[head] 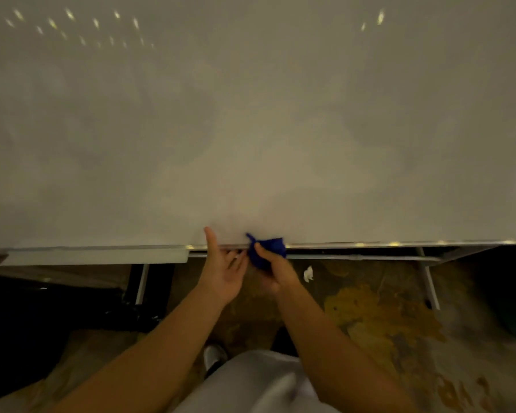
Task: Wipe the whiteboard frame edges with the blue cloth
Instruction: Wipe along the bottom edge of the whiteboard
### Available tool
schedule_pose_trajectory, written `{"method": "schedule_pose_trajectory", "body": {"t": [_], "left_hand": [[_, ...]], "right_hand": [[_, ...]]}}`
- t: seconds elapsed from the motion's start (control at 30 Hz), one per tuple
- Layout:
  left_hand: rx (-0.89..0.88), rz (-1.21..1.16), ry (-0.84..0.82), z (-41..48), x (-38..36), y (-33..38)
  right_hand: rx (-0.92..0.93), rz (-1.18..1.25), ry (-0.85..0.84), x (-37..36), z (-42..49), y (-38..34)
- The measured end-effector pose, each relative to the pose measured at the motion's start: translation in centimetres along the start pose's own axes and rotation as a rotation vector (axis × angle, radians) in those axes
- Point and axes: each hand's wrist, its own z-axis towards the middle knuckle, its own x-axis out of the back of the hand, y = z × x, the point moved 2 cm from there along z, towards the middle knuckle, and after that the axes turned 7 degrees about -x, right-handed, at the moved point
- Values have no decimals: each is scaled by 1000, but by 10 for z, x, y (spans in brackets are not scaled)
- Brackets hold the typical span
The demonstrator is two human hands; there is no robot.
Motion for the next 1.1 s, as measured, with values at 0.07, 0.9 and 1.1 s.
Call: {"method": "schedule_pose_trajectory", "body": {"t": [0.07, 0.9, 1.1], "left_hand": [[37, -37, -14, -12, 26, 18], [-178, -550, 10, 46, 219, 267], [-187, -613, -5, 59, 236, 283]], "right_hand": [[155, 36, 8, 11, -6, -9], [29, -295, 342, -99, 30, 86], [151, -623, 528, -112, 14, 88]]}}
